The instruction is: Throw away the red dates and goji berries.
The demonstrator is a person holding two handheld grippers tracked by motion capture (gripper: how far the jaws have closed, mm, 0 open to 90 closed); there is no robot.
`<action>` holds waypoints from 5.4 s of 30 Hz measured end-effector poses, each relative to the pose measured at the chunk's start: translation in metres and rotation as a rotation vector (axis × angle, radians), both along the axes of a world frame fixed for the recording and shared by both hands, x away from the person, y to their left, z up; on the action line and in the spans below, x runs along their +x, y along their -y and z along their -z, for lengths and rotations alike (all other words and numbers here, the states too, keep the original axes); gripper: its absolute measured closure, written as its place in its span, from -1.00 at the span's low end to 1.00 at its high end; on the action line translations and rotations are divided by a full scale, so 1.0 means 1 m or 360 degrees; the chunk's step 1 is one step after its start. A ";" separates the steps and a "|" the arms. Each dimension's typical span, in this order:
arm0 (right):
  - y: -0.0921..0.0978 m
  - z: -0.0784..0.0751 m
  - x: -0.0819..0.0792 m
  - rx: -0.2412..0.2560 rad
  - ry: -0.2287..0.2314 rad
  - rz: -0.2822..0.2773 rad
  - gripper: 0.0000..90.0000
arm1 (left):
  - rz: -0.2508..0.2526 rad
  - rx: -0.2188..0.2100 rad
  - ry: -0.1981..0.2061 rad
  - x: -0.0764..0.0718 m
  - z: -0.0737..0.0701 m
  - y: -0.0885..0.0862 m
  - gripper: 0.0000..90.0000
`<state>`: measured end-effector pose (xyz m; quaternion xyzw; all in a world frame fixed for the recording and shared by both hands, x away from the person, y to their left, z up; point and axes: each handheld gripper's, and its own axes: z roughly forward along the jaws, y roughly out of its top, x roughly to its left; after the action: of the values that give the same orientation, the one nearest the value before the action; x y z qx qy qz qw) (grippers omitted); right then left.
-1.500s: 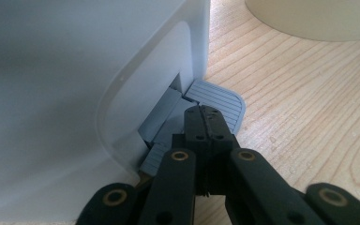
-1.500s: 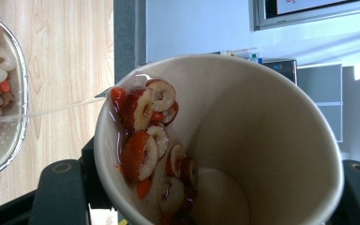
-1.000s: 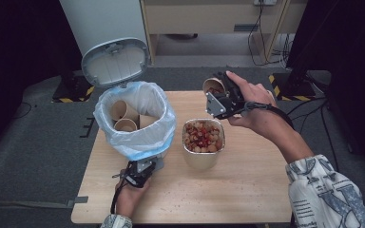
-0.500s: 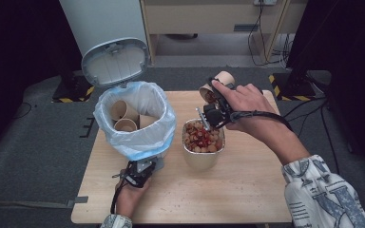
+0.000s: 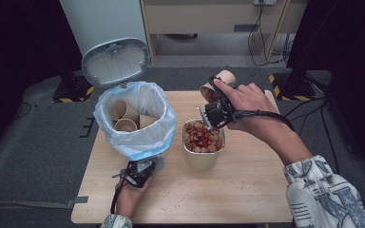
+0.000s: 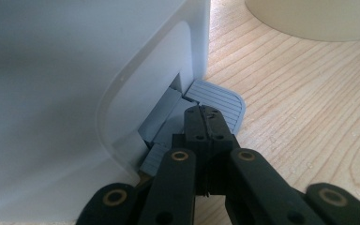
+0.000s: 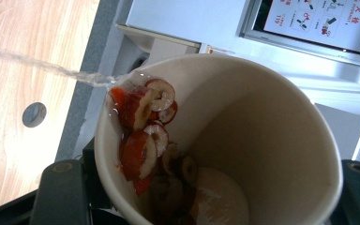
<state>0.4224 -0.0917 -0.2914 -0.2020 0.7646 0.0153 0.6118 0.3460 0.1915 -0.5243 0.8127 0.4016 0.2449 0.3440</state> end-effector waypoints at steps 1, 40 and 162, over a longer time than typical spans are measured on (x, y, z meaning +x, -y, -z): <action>0.000 -0.001 0.000 0.0003 -0.0003 -0.0004 -0.34 | -0.0001 0.0001 0.0001 0.000 0.000 0.000 0.99; -0.019 0.071 0.005 -0.0439 -0.0084 -0.0025 -0.32 | 0.0003 -0.0003 0.0001 0.000 0.000 -0.001 0.99; 0.108 0.042 0.055 0.1444 -0.1300 0.0250 -0.35 | -0.0013 -0.0037 -0.0012 0.000 0.001 -0.001 0.99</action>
<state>0.4770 -0.1995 -0.3332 0.1578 0.8670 0.3703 0.2938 0.3458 0.1926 -0.5249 0.8079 0.4090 0.2384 0.3509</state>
